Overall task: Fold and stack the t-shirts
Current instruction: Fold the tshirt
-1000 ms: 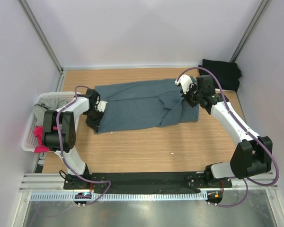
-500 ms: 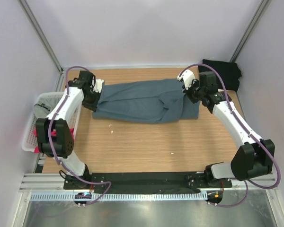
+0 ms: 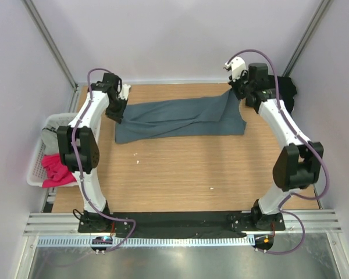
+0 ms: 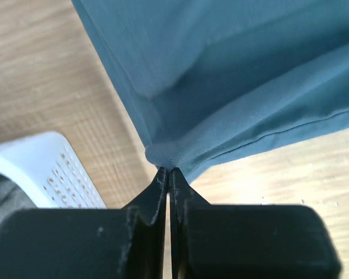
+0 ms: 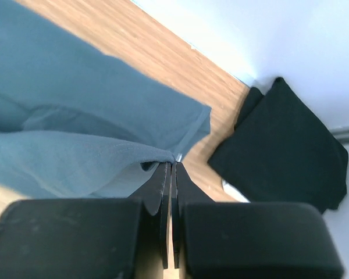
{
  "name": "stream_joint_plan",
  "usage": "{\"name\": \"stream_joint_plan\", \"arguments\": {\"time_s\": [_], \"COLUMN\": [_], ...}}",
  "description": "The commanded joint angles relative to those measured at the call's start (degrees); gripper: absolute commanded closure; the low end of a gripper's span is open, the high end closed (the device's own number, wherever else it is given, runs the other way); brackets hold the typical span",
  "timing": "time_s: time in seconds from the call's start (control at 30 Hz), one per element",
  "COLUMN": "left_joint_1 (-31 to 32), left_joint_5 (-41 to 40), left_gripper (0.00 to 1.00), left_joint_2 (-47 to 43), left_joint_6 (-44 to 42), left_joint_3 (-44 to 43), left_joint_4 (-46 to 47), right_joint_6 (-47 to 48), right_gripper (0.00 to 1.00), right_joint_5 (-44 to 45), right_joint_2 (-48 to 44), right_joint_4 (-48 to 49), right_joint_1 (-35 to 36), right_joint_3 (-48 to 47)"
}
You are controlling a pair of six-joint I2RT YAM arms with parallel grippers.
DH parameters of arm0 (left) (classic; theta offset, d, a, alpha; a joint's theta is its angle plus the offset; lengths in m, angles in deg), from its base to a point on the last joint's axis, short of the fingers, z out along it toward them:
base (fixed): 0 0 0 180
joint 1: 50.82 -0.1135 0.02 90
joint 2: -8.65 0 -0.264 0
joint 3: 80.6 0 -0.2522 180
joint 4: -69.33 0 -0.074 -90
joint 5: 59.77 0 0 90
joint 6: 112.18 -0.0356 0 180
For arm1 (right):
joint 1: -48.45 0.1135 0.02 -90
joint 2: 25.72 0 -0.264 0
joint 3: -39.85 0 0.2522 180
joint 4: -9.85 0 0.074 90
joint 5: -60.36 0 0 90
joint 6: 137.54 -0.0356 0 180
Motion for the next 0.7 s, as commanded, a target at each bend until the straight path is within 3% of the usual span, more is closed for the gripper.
{"name": "stream_joint_plan", "arguments": {"time_s": [0.0,0.27,0.57,0.63,0.67], "left_joint_1": [-0.4,-0.7,-2.1,-2.1,-2.0], "left_joint_5": [-1.9,-6.4,-8.6,-8.8,-9.5], "left_gripper": [1.0,1.0,0.99,0.97,0.9], "left_joint_2": [2.9,8.8,13.8,14.8,15.2], "left_joint_6": [1.1,2.2,4.3,4.7,5.0], "left_joint_3": [-5.5,-11.5,-16.8,-17.8,-18.5], "left_joint_4": [-0.4,1.4,3.3,4.4,5.0], "right_joint_6": [-1.7,-2.8,-5.1,-5.3,-5.5], "right_gripper": [0.99,0.99,0.98,0.99,0.99], "right_joint_5": [-0.1,0.1,0.2,0.3,0.4], "right_joint_2": [5.6,17.0,22.8,23.9,24.4], "right_joint_4": [2.8,2.8,3.4,3.9,4.2], "right_joint_1": [-0.1,-0.2,-0.3,-0.3,-0.3], "right_joint_3": [-6.6,-13.3,-18.3,-18.9,-19.2]}}
